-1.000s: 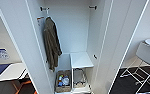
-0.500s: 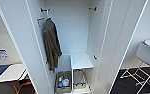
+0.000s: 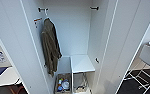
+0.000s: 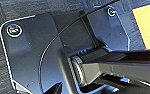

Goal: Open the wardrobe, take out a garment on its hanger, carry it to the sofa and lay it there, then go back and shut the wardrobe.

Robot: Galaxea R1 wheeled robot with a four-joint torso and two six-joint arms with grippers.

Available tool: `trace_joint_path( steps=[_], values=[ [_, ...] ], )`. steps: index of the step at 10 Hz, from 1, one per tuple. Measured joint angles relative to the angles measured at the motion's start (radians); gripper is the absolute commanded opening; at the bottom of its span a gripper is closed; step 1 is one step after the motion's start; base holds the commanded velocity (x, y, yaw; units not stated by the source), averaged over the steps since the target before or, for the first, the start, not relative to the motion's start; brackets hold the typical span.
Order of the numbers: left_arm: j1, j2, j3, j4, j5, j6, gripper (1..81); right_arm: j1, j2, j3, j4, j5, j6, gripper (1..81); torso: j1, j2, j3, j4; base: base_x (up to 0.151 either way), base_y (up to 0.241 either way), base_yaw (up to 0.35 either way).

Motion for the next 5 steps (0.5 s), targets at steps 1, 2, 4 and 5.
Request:
trace_joint_path(
  steps=[1,2,4,5],
  values=[
    [0.016,0.000,0.000,0.000,0.002,0.000,81.1,-0.013,0.000,0.000,0.000,-0.005,0.002,81.1,-0.001,0.000,0.000,0.000,0.147,0.000,0.000],
    [0.021,0.000,0.000,0.000,0.004,0.000,81.1,-0.010,0.000,0.000,0.000,-0.005,0.001,81.1,0.000,0.000,0.000,0.000,0.136,0.000,0.000],
    [0.000,0.000,0.000,0.000,0.001,0.000,81.1,0.006,0.001,0.000,0.000,-0.002,0.001,81.1,0.000,0.000,0.000,0.000,0.050,0.000,0.000],
    [-0.006,0.000,0.000,0.000,0.000,0.000,81.1,0.008,0.000,0.000,0.000,-0.002,0.001,81.1,0.001,0.001,0.000,0.000,0.000,0.000,0.000]
  ],
)
